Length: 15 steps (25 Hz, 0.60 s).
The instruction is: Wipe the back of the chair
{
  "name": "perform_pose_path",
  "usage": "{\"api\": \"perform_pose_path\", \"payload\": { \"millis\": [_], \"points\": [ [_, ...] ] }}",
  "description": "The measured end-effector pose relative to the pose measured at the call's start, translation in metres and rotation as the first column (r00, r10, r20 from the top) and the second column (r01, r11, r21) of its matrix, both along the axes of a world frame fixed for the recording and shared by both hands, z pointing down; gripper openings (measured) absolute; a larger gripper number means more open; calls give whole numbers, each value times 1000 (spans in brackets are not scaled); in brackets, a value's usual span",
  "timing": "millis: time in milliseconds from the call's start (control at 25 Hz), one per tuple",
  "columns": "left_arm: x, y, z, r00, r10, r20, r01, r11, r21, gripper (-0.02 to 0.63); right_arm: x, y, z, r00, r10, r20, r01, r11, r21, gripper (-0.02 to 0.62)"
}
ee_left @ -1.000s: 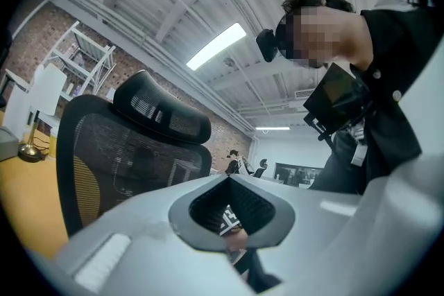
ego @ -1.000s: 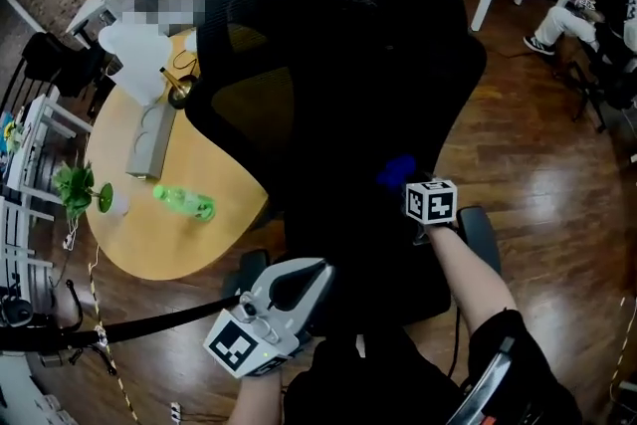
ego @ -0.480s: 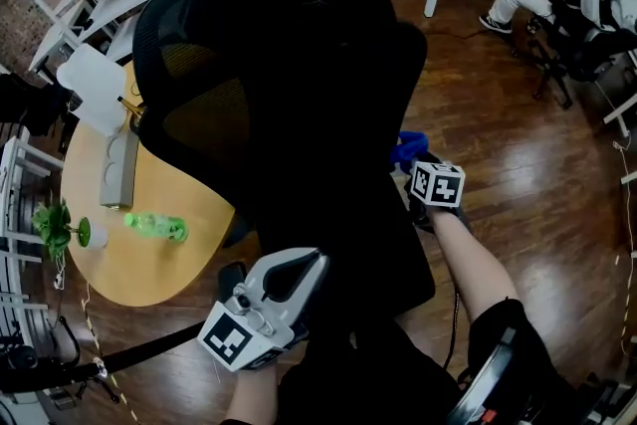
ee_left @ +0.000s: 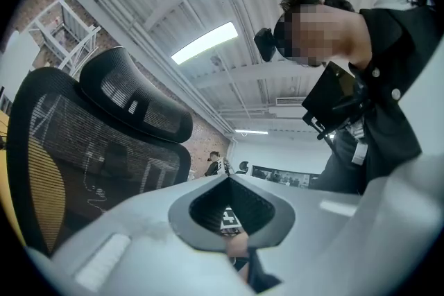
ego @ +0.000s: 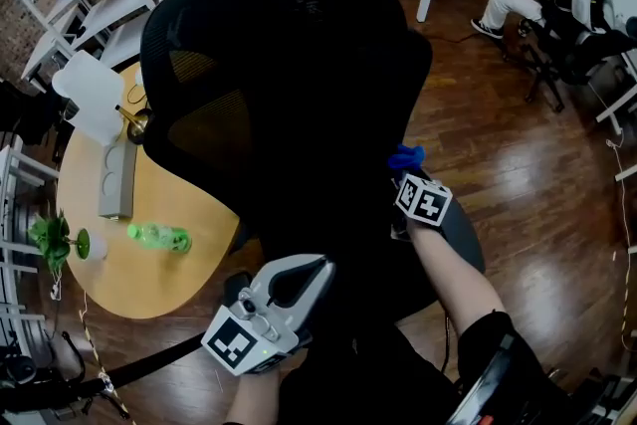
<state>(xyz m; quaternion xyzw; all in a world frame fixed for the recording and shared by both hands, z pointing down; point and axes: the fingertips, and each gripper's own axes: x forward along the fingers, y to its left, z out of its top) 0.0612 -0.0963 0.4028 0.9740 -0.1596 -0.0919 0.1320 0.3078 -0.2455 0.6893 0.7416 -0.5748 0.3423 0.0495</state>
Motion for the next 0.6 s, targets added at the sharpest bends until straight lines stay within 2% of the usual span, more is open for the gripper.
{"api": "perform_pose_path", "payload": {
  "millis": [120, 240, 400, 600],
  "points": [
    [-14, 4, 4, 1000, -12, 9, 13, 1000, -16, 2, -36, 3, 36, 999, -39, 31, 42, 994, -104, 55],
    [-36, 6, 10, 999, -46, 23, 47, 998, -30, 2, -84, 1, 64, 988, -143, 62, 152, 973, -173, 55],
    [-73, 8, 12, 991, -131, 37, 133, 990, -45, 2, -158, -10, 77, 955, -277, 109, 293, 938, -185, 55],
    [-123, 19, 11, 969, -245, 41, 247, 968, -47, 2, -237, -10, 91, 922, -360, 142, 384, 900, -209, 55]
  ]
}}
